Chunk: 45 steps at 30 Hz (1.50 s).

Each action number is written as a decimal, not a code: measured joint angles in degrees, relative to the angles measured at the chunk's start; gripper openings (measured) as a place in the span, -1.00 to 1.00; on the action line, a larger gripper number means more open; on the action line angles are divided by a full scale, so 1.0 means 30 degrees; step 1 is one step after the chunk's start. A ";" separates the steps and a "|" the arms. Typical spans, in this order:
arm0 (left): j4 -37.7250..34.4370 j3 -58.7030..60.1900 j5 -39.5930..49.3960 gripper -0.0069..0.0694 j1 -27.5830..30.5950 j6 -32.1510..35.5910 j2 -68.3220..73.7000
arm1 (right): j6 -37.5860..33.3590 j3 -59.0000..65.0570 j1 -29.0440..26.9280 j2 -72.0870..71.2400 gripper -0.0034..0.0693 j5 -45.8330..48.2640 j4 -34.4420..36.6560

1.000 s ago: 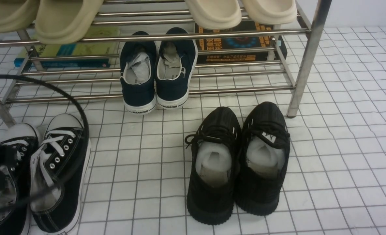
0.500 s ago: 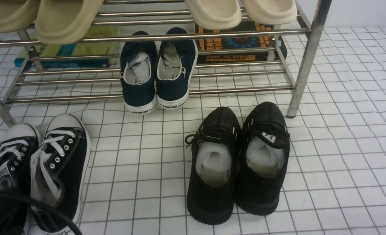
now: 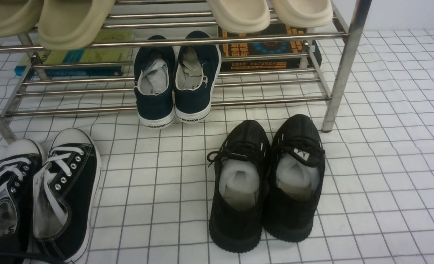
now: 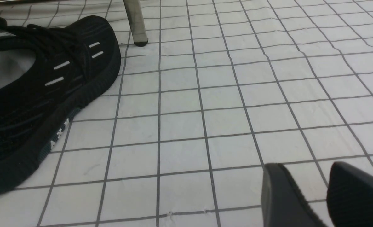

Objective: Take the shoes off the shelf with your hand from the white checkered tablecloth.

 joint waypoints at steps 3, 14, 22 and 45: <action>0.1831 0.0492 0.0103 -0.76 -0.0042 -0.1229 -0.1159 | 0.0000 0.0000 0.0000 0.0000 -0.25 0.0000 0.0000; 0.6732 0.3470 -0.0886 -0.75 -0.3915 -0.6502 -0.3338 | 0.0000 0.0000 0.0000 0.0000 -0.25 0.0000 0.0000; 0.7486 0.3582 -0.1505 -0.72 -0.3941 -0.7711 -0.3517 | 0.0000 0.0000 0.0000 0.0000 -0.25 0.0000 0.0000; 0.7505 0.3582 -0.1505 -0.66 -0.3941 -0.7766 -0.3517 | 0.0000 0.0000 0.0000 0.0000 -0.25 0.0000 0.0000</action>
